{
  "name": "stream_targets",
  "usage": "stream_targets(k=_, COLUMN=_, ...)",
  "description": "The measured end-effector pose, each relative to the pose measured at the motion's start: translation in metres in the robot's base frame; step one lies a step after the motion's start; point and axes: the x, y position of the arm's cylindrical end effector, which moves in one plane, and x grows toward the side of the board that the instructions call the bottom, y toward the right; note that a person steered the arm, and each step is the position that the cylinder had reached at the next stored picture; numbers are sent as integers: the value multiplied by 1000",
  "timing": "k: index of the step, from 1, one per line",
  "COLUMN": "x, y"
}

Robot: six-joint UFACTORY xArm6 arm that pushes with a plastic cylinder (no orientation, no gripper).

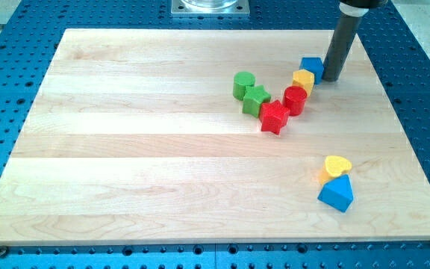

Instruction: Separate yellow heart from the blue triangle

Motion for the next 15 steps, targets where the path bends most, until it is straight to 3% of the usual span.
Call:
stream_targets(k=1, x=0, y=0)
stream_targets(k=2, x=79, y=18)
stream_targets(k=3, x=189, y=20)
stream_targets(k=4, x=209, y=20)
stream_targets(k=5, x=219, y=20)
stream_targets(k=6, x=221, y=-17)
stream_targets(k=9, x=208, y=-176)
stream_targets(k=10, x=208, y=-185)
stream_targets(k=12, x=243, y=-115)
stream_targets(k=13, x=219, y=-114)
stream_targets(k=15, x=189, y=-199)
